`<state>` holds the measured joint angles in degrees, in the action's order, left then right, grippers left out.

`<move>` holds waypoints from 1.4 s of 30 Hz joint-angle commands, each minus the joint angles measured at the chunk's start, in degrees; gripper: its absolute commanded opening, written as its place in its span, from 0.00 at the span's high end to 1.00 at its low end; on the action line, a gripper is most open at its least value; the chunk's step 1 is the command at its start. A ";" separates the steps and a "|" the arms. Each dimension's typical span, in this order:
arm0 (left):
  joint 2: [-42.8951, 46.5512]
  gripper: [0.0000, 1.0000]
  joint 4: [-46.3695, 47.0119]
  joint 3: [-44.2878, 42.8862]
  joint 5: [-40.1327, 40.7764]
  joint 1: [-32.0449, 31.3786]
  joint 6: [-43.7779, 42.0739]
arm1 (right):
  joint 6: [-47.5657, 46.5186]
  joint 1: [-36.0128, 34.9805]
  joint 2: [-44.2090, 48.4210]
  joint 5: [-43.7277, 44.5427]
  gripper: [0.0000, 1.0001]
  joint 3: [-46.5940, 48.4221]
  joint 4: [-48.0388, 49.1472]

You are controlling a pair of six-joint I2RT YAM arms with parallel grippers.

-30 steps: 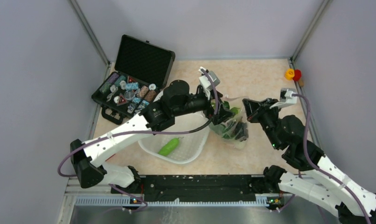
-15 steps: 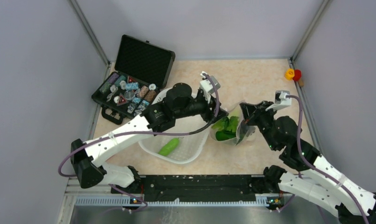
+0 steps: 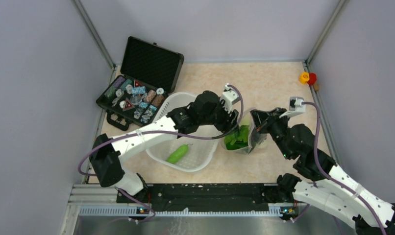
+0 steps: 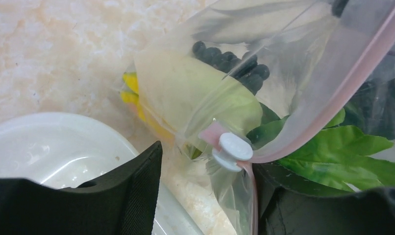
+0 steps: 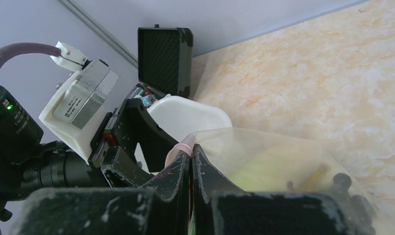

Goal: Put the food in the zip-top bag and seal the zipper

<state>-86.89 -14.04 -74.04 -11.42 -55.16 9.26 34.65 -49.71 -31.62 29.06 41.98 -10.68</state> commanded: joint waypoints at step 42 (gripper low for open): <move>26.94 0.01 -11.71 23.66 20.47 8.12 6.41 | -2.68 0.26 3.61 -12.62 1.00 -6.13 9.40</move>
<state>-62.28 -22.37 -53.32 9.21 -51.20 12.05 34.81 -49.71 -28.56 21.80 35.22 -6.70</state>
